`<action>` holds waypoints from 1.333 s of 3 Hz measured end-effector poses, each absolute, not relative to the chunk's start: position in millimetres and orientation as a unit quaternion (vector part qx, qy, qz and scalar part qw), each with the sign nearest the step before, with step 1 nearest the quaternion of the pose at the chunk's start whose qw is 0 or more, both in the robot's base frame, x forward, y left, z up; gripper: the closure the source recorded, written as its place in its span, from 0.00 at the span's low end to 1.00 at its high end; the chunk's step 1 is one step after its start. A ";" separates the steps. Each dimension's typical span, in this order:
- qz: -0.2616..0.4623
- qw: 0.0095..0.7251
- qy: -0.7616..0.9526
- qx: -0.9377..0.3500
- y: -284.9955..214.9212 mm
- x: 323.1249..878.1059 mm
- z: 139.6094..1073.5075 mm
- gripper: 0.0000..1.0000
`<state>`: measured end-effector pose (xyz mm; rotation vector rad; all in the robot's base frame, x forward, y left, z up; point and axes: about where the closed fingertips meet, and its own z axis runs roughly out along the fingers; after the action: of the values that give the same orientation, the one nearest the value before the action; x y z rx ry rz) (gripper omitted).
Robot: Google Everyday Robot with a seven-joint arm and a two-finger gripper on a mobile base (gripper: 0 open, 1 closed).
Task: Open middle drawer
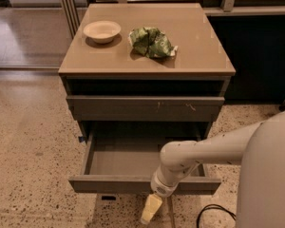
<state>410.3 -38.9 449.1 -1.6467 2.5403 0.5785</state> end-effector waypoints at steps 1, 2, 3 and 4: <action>0.198 0.015 0.820 -0.536 -35.4 401.9 442.7 0.00; 0.215 0.006 0.818 -0.534 -34.2 390.3 440.2 0.00; 0.216 0.006 0.817 -0.534 -33.8 390.0 442.5 0.00; 0.244 -0.006 0.820 -0.517 -42.6 373.8 444.4 0.00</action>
Offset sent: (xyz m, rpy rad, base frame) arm -0.0699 0.0005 -0.0319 0.1153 0.1892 0.0285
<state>373.8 -42.6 444.4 -1.6308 2.5878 0.7699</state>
